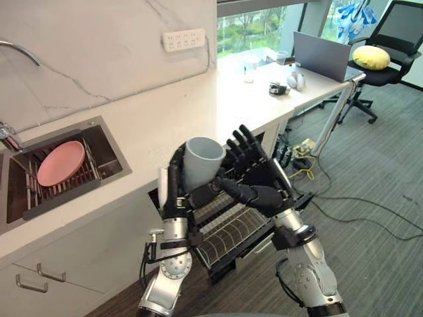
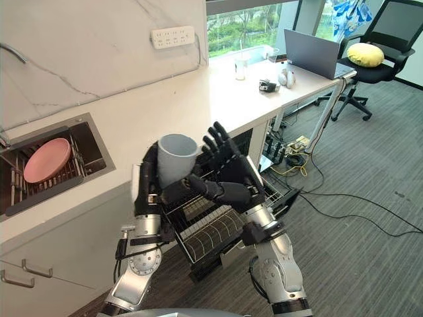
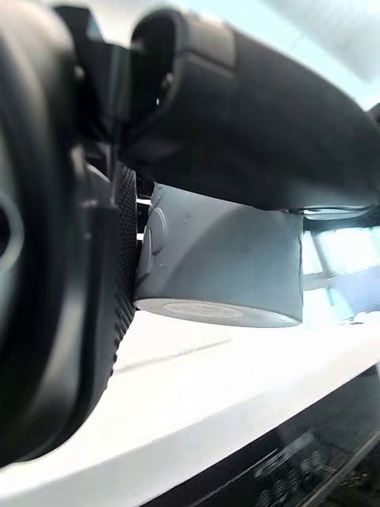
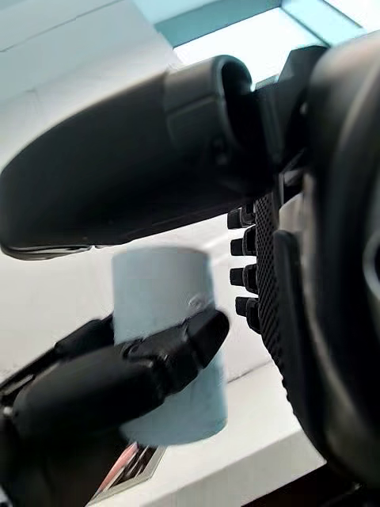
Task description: Walk over to the sink, pick up the cup, carry it to the dishwasher, place the cup inside the dishwasher, then close the dishwasher door
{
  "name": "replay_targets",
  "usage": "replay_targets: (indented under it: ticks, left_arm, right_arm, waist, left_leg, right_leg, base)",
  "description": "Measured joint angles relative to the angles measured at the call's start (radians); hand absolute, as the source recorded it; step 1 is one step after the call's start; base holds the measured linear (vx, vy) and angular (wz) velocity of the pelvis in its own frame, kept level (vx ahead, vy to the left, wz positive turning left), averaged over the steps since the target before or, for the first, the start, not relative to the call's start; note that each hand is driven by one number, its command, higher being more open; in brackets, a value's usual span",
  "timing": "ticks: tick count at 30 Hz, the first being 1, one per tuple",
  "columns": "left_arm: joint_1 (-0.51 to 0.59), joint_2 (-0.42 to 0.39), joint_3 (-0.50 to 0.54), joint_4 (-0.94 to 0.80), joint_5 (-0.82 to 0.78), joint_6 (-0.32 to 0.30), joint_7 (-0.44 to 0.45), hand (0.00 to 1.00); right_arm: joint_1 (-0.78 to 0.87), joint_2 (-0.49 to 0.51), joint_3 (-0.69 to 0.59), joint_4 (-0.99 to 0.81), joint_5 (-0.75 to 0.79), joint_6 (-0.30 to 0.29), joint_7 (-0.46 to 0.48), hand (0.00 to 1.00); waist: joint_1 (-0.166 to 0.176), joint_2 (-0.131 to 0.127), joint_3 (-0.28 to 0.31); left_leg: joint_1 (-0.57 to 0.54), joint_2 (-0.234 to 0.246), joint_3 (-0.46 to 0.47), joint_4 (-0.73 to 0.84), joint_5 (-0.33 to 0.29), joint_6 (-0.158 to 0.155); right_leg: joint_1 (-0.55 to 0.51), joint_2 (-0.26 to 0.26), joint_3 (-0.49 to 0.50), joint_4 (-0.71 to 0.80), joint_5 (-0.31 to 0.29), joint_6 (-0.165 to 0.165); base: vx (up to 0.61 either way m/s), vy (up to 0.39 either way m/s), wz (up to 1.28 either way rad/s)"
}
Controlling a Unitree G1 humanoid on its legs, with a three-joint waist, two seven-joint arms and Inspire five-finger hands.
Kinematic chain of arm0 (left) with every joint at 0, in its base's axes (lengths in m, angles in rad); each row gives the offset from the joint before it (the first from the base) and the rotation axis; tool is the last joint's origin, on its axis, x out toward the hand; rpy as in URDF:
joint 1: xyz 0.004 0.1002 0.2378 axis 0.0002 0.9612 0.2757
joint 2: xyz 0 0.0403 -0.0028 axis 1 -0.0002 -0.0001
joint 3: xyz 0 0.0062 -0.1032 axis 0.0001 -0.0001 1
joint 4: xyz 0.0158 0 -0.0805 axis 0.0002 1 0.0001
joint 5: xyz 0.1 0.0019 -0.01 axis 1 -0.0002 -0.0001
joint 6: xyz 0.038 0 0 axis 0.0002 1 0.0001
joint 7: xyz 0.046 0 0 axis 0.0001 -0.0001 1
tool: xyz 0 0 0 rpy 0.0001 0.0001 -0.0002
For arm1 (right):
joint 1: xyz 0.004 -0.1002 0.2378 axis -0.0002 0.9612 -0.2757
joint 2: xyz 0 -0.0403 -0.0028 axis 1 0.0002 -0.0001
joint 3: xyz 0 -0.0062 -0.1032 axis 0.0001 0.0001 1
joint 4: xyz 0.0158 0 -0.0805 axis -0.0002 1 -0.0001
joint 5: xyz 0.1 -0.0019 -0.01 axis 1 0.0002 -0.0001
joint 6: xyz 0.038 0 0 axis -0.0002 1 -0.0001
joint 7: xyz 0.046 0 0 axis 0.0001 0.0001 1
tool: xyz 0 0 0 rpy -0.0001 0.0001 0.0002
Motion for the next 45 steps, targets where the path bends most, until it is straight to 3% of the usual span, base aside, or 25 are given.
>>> replay_targets:
  ticks: [11,12,27,28,45]
  left_arm:
    - [-0.014,0.027,-0.055,0.000,0.037,-0.036,-0.035,0.00]
    - [-0.014,0.029,-0.065,-0.001,0.037,-0.038,-0.039,0.00]
    - [-0.013,0.033,-0.080,-0.011,0.035,-0.032,-0.047,0.00]
    - [-0.013,0.033,-0.081,-0.011,0.034,-0.030,-0.044,1.00]
    - [-0.005,0.022,-0.087,-0.012,0.024,-0.028,-0.026,1.00]
  right_arm:
    - [-0.028,-0.028,0.008,0.000,-0.051,0.034,-0.078,1.00]
    - [-0.028,-0.029,0.008,0.000,-0.060,0.036,-0.093,0.00]
    - [-0.029,-0.022,0.010,0.000,-0.108,0.039,-0.195,0.00]
    - [-0.029,-0.020,0.011,0.000,-0.108,0.039,-0.198,0.00]
    - [-0.025,0.033,0.011,0.008,0.004,0.081,-0.247,0.00]
  waist:
    - [0.006,-0.002,-0.002]
    - [0.007,-0.003,-0.003]
    - [0.008,-0.004,-0.004]
    - [0.008,-0.004,-0.004]
    - [0.007,-0.007,-0.003]
  left_leg:
    - [-0.005,0.000,0.004,-0.002,0.000,0.000]
    - [-0.008,0.000,0.004,-0.002,0.000,0.000]
    - [-0.010,0.000,0.006,-0.002,0.000,0.001]
    - [-0.010,0.000,0.006,-0.002,0.000,0.001]
    - [-0.010,-0.001,0.006,-0.010,0.001,0.001]
  right_leg:
    - [-0.008,0.001,0.006,0.000,0.001,0.001]
    - [-0.010,0.001,0.006,0.000,0.001,0.001]
    - [-0.015,0.001,0.009,0.003,0.001,0.001]
    - [-0.016,0.001,0.009,0.003,0.001,0.001]
    - [-0.019,0.001,0.010,0.003,0.000,0.001]
  base:
    - [0.00,0.000,-0.01]
    - [0.00,0.000,0.00]
    - [0.00,0.000,0.00]
    - [0.00,0.000,0.00]
    - [0.00,0.000,0.00]
